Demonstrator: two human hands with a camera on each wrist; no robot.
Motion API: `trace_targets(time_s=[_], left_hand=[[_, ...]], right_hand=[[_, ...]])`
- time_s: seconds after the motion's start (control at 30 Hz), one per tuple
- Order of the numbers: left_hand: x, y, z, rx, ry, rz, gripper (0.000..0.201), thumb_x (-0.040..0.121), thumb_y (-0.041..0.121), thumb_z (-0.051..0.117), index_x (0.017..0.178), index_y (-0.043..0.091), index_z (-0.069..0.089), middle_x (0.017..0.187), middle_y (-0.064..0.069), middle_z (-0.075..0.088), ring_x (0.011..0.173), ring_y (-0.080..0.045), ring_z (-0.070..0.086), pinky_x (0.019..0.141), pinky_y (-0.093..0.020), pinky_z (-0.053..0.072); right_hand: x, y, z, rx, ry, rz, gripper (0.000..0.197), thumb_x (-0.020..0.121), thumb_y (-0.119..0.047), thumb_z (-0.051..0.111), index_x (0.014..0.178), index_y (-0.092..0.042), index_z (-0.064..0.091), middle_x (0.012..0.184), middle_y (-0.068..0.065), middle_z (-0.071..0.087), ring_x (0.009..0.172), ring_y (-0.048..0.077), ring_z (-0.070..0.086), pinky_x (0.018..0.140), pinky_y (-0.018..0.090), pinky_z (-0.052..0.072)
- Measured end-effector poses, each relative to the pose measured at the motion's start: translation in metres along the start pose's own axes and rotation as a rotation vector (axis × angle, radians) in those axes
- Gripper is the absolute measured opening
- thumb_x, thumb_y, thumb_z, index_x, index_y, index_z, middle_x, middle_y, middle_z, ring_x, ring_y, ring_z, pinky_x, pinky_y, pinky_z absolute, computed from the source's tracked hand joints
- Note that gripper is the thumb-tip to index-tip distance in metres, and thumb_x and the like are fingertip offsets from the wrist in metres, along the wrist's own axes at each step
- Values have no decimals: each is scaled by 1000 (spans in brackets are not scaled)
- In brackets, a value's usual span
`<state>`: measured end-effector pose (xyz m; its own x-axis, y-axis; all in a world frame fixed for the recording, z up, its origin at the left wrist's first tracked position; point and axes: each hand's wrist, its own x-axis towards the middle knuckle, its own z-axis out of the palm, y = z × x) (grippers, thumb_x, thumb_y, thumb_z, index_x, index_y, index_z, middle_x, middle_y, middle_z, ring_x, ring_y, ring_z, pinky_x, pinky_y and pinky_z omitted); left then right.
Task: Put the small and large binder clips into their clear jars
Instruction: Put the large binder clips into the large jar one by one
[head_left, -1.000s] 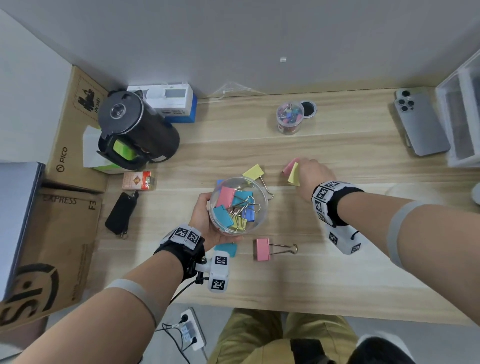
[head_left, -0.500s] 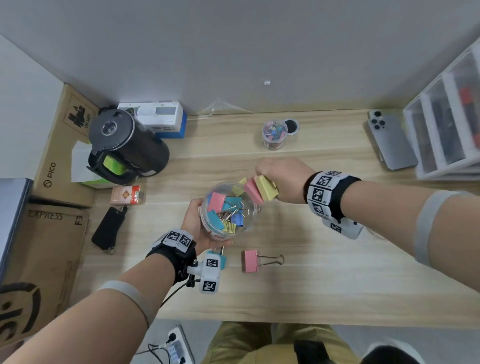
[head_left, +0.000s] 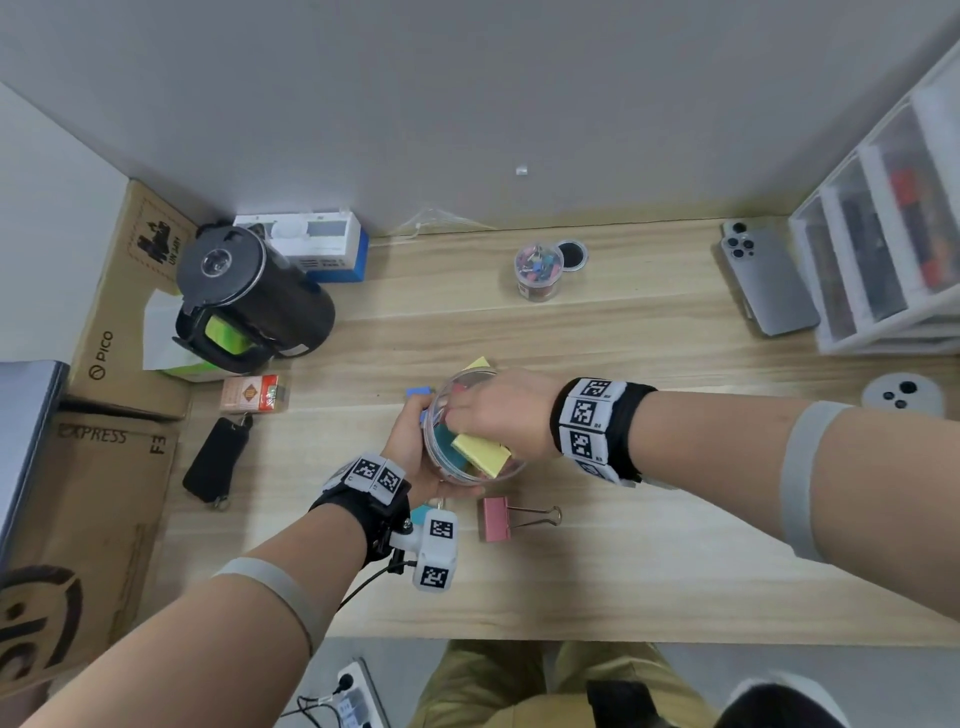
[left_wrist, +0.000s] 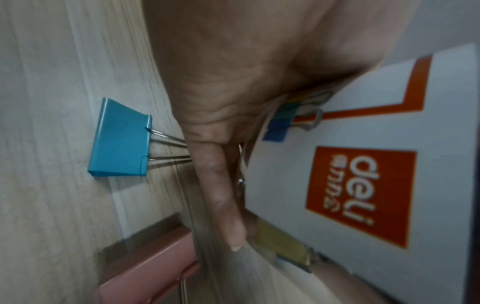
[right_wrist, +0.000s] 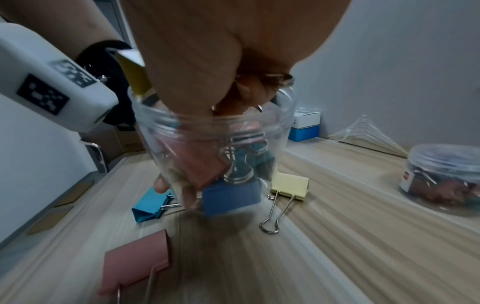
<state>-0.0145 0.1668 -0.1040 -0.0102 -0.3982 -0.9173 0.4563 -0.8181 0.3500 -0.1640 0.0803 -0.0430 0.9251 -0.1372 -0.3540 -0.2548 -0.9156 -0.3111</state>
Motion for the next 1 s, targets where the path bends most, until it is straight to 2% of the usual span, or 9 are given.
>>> trace_targets(time_s=[0.13, 0.2, 0.33, 0.43, 0.5, 0.63, 0.77, 0.87, 1.0], left_hand=[[-4, -1, -2, 18, 11, 21, 62, 90, 60, 44, 119, 11, 69, 110, -17, 73, 93, -41, 70, 69, -51, 59], [-4, -3, -5, 6, 1, 25, 65, 91, 62, 42, 120, 12, 70, 113, -16, 75, 96, -41, 70, 72, -51, 59], [-5, -4, -9, -16, -15, 27, 66, 90, 61, 42, 124, 13, 70, 118, -17, 74, 106, -42, 67, 79, -51, 57], [-6, -6, -10, -40, -10, 30, 65, 89, 62, 41, 122, 13, 70, 117, -18, 75, 108, -44, 68, 80, -51, 58], [-5, -7, -11, -68, -12, 31, 67, 88, 65, 44, 123, 14, 70, 119, -19, 74, 111, -44, 68, 81, -52, 58], [-5, -8, -13, -112, -33, 38, 69, 88, 65, 44, 125, 13, 70, 125, -21, 71, 109, -45, 68, 78, -52, 60], [-4, -10, -12, -114, -46, 46, 65, 89, 63, 45, 123, 13, 70, 114, -20, 74, 103, -45, 70, 78, -55, 59], [-5, -11, -13, -114, -63, 38, 67, 89, 63, 46, 125, 13, 70, 111, -17, 73, 104, -44, 69, 79, -56, 59], [-5, -10, -19, -116, -52, 38, 72, 88, 64, 46, 132, 12, 66, 121, -18, 73, 110, -46, 68, 80, -57, 59]], right_hand=[[-10, 10, 2, 210, 151, 84, 58, 76, -21, 77, 126, -23, 48, 129, -3, 49, 107, 22, 56, 68, 29, 35], [-12, 14, 2, 303, 187, 145, 58, 75, -12, 73, 126, -23, 47, 123, -3, 51, 102, 21, 57, 68, 31, 39], [-9, 15, 1, 514, 303, 199, 54, 70, -18, 75, 119, -17, 53, 113, 2, 54, 98, 19, 55, 83, 40, 50], [-5, 12, -1, 551, 292, 231, 61, 67, -24, 79, 122, -13, 54, 113, 4, 51, 99, 19, 53, 87, 35, 49], [-3, 8, 0, 564, 274, 230, 62, 68, -25, 80, 123, -12, 54, 113, 5, 50, 100, 19, 53, 86, 31, 48], [1, -1, 3, 508, 310, 270, 54, 76, -28, 75, 123, -11, 54, 111, 5, 53, 100, 21, 55, 86, 35, 48], [3, -14, 4, 309, 345, 251, 31, 85, -39, 66, 108, -19, 58, 103, -1, 64, 94, 23, 60, 72, 32, 44], [5, -22, 4, 293, 334, 185, 19, 87, -33, 60, 99, -19, 64, 99, 0, 66, 91, 24, 61, 73, 38, 51], [2, -15, 1, 332, 428, 202, 19, 84, -21, 54, 98, -13, 64, 96, 4, 66, 86, 28, 61, 68, 37, 50]])
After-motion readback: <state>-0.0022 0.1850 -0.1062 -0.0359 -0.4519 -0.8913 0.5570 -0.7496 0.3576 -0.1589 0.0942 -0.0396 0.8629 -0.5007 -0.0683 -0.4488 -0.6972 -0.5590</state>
